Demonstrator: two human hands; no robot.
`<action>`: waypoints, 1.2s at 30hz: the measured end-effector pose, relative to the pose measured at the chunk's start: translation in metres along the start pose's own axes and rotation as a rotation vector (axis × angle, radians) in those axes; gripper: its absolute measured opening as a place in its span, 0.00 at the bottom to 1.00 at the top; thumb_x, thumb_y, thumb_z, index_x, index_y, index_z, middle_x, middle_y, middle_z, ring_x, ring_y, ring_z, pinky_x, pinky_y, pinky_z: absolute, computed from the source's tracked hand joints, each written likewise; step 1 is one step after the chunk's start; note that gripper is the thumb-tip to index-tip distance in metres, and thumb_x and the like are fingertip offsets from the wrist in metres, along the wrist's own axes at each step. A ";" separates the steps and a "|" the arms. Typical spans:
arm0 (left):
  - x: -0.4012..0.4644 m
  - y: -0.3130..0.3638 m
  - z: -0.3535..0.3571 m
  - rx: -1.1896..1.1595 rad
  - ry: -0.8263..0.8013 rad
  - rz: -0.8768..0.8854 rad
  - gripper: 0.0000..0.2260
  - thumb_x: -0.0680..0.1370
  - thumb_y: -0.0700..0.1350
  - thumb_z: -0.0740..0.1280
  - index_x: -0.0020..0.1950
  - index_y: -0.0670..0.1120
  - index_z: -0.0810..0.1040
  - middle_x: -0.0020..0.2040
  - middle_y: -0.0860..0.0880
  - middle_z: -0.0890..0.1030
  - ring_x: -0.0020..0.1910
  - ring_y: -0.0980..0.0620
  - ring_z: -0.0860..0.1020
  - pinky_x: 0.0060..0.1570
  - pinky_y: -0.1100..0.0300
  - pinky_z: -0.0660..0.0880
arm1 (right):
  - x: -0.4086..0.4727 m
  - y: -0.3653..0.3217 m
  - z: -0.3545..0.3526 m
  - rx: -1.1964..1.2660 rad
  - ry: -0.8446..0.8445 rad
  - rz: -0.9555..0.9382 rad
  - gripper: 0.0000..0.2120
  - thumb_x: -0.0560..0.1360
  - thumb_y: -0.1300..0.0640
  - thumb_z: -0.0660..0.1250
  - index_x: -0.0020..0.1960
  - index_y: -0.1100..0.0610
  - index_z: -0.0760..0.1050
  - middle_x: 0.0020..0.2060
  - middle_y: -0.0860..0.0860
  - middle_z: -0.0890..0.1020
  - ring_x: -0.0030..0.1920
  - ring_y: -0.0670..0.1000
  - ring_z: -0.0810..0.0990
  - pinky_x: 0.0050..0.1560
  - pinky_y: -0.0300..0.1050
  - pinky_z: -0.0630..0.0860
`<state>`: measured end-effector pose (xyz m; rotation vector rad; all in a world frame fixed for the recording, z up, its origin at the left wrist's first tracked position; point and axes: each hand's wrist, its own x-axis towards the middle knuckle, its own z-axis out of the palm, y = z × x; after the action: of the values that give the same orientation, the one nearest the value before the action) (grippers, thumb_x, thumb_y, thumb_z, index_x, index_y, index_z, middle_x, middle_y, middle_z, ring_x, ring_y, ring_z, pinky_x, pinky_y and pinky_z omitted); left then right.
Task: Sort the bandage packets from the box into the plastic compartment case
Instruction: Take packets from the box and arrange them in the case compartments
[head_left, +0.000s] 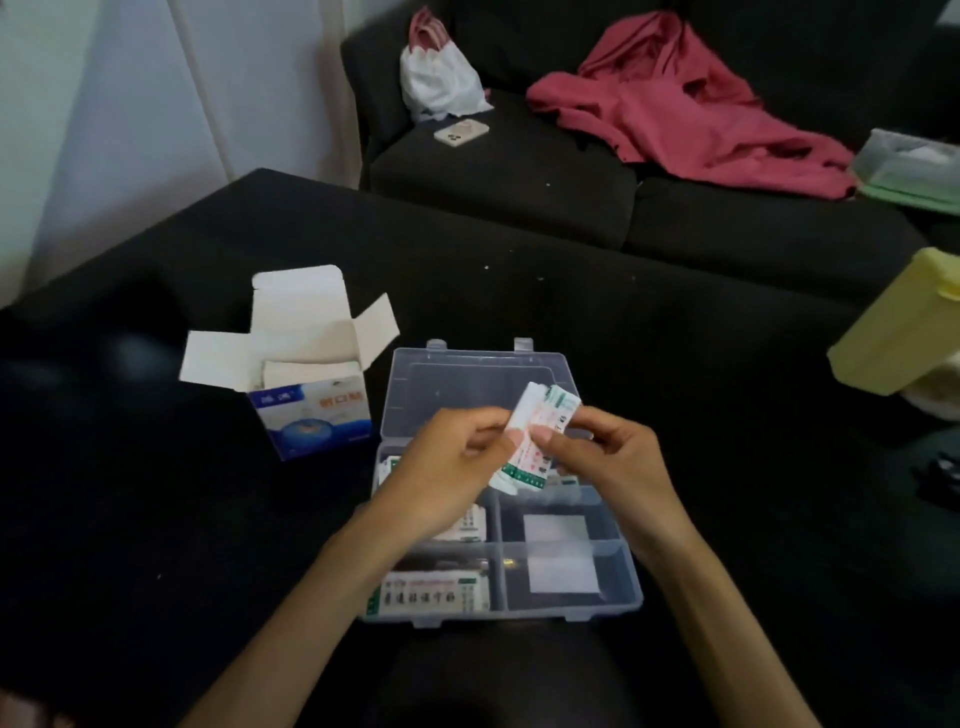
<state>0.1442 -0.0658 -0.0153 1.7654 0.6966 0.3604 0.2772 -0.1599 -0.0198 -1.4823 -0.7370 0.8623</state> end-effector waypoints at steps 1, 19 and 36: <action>0.000 -0.001 0.000 -0.002 0.006 -0.007 0.10 0.80 0.44 0.62 0.58 0.54 0.78 0.52 0.55 0.83 0.48 0.61 0.82 0.49 0.62 0.79 | 0.000 0.002 0.000 -0.003 0.012 -0.013 0.11 0.69 0.63 0.71 0.51 0.55 0.80 0.40 0.48 0.85 0.42 0.48 0.85 0.37 0.36 0.79; -0.010 -0.001 -0.007 -0.343 0.067 -0.076 0.10 0.77 0.42 0.67 0.57 0.51 0.78 0.47 0.51 0.85 0.43 0.55 0.84 0.39 0.63 0.80 | -0.014 0.011 0.032 0.195 0.288 -0.045 0.11 0.71 0.62 0.70 0.53 0.57 0.77 0.43 0.52 0.85 0.43 0.48 0.84 0.38 0.37 0.79; -0.014 0.003 -0.023 -0.386 -0.055 -0.151 0.12 0.75 0.39 0.69 0.49 0.56 0.76 0.44 0.52 0.85 0.42 0.55 0.84 0.37 0.64 0.79 | -0.008 -0.027 0.014 -0.371 -0.030 -0.084 0.11 0.74 0.62 0.67 0.54 0.51 0.76 0.45 0.46 0.83 0.45 0.42 0.83 0.41 0.35 0.79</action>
<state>0.1211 -0.0577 -0.0041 1.3442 0.6663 0.3175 0.2624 -0.1570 0.0076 -1.7522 -1.0145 0.7095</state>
